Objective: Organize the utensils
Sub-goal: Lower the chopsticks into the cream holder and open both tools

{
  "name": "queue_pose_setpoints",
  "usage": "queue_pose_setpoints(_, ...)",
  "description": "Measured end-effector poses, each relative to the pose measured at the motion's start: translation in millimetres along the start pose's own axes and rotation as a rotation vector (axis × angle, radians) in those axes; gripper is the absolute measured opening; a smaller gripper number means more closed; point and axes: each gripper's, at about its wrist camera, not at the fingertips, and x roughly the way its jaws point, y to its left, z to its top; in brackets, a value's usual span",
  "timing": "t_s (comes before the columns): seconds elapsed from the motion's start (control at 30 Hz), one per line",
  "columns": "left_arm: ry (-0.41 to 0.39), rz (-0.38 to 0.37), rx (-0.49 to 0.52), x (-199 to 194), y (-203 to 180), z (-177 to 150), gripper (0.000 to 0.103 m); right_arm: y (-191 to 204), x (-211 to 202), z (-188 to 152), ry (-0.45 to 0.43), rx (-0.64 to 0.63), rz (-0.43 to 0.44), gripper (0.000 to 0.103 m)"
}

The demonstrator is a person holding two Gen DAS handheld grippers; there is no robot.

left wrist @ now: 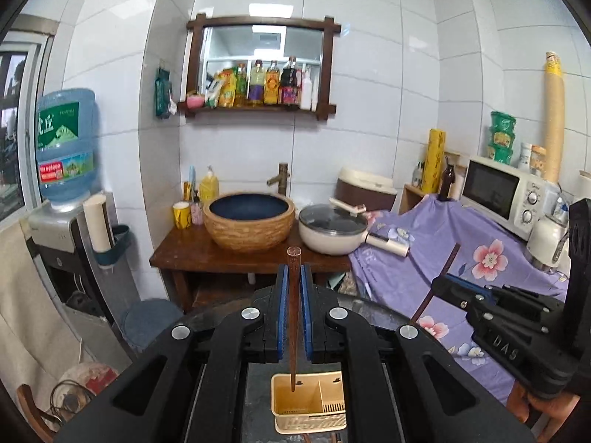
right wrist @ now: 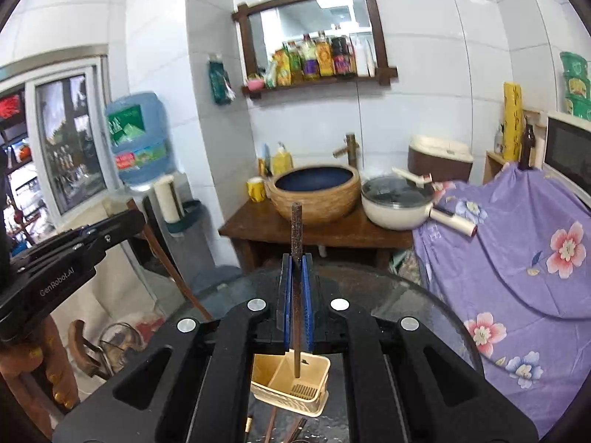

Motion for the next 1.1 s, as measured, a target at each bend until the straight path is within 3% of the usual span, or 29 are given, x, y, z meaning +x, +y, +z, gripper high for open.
queue_pose_setpoints(0.2,0.121,0.002,-0.030,43,9,-42,0.007,-11,50,-51,0.112,0.038,-0.010,0.006)
queue_pose_setpoints(0.37,0.169,0.000,-0.032,62,15,-70,0.007,-15,75,-80,0.173,0.055,-0.010,0.006)
queue_pose_setpoints(0.83,0.230,-0.005,-0.038,88,17,-99,0.008,-24,88,-93,0.174,0.054,-0.064,0.007)
queue_pose_setpoints(0.87,0.235,-0.014,-0.037,88,16,-99,0.012,-24,88,-93,0.171,0.050,-0.069,0.009)
queue_pose_setpoints(0.9,0.235,-0.019,-0.036,86,16,-99,0.026,-24,87,-94,0.171,0.046,-0.071,0.023)
queue_pose_setpoints(0.93,0.231,-0.023,-0.036,84,16,-99,0.035,-24,86,-96,0.172,0.048,-0.065,0.048)
queue_pose_setpoints(0.97,0.213,-0.024,-0.037,79,16,-99,0.055,-25,84,-97,0.164,0.052,-0.062,0.058)
queue_pose_setpoints(1.0,0.194,-0.022,-0.038,74,17,-99,0.064,-25,78,-99,0.137,0.051,-0.070,0.060)
queue_pose_setpoints(1.1,0.169,-0.023,-0.021,61,17,-103,0.066,-24,69,-104,0.115,0.012,-0.088,0.060)
